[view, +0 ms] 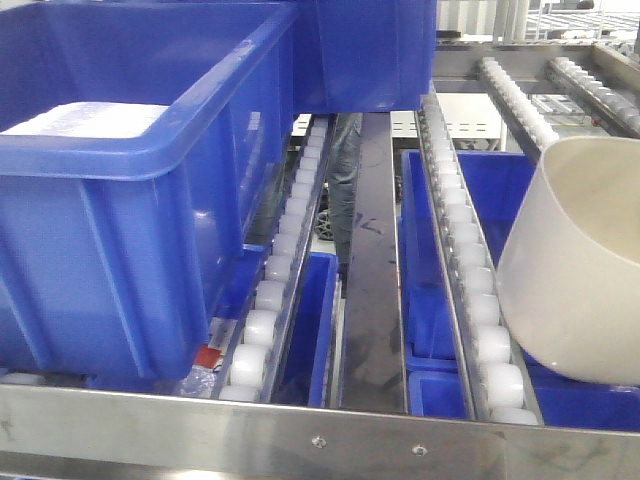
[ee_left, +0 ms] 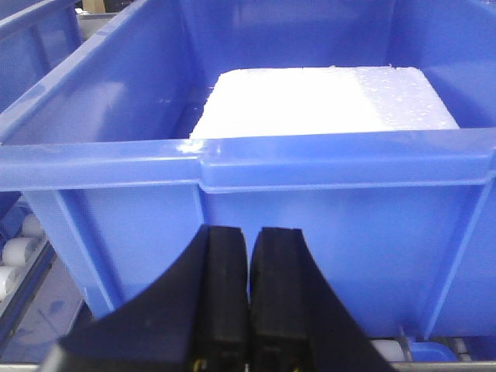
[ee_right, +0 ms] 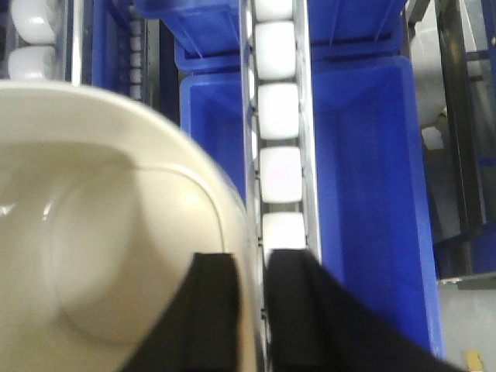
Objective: Move white bin to right shelf second layer
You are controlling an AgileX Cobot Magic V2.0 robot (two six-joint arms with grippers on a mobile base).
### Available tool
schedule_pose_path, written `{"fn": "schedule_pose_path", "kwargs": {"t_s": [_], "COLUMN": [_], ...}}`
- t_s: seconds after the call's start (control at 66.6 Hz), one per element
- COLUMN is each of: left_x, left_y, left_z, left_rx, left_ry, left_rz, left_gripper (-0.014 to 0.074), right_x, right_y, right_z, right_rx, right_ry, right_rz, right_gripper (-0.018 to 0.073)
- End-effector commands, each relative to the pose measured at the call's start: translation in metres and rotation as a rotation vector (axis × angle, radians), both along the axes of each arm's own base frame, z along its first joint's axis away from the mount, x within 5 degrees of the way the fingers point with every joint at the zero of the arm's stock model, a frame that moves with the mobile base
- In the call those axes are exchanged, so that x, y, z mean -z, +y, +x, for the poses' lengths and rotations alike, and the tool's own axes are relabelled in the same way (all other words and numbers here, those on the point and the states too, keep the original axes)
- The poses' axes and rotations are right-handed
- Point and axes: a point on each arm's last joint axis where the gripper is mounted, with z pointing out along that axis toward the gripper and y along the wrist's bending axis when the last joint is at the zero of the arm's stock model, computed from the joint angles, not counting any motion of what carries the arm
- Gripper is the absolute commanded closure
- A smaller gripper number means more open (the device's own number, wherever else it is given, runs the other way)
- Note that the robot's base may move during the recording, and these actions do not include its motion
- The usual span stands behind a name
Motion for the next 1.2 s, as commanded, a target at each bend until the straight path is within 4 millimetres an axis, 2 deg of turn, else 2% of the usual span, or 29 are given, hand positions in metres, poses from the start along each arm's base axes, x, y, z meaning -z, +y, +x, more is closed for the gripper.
{"fn": "schedule_pose_path", "kwargs": {"t_s": [0.0,0.06,0.225,0.481,0.496,0.571,0.661,0.811,0.946,1.187], "left_x": [0.004,0.004,0.004,0.004,0.004,0.004,0.004,0.004,0.004,0.004], "left_y": [0.000,0.000,0.000,0.000,0.000,0.000,0.000,0.000,0.000,0.000], "left_z": [0.001,0.001,0.001,0.001,0.001,0.001,0.001,0.001,0.001,0.001], "left_rx": [0.005,0.005,0.005,0.005,0.005,0.005,0.005,0.005,0.005,0.005], "left_ry": [-0.063,-0.063,-0.063,-0.063,-0.063,-0.063,-0.063,-0.063,-0.063,-0.063], "left_rz": [-0.014,-0.014,-0.014,-0.014,-0.014,-0.014,-0.014,-0.014,-0.014,-0.014], "left_gripper": [0.0512,0.0512,0.0512,0.0512,0.0512,0.0512,0.0512,0.0512,0.0512,0.0512], "right_x": [-0.020,-0.024,-0.047,-0.075,-0.076,-0.082,-0.087,-0.079,-0.069,-0.094], "right_y": [0.000,0.000,0.000,0.001,0.001,0.001,0.001,0.002,0.003,0.001], "right_z": [0.007,0.004,-0.009,-0.052,-0.054,-0.066,-0.081,-0.102,-0.118,-0.144], "right_rx": [0.008,0.008,0.004,-0.020,-0.024,-0.040,-0.074,-0.103,-0.101,-0.104], "right_ry": [-0.123,-0.142,-0.239,-0.288,-0.288,-0.297,-0.307,-0.264,-0.289,-0.579], "right_rz": [0.003,0.004,0.001,-0.004,-0.009,-0.025,-0.063,-0.081,-0.056,-0.124], "right_gripper": [0.0176,0.0149,0.0192,0.0224,0.0258,0.0287,0.0377,0.0544,0.0535,0.0535]}}
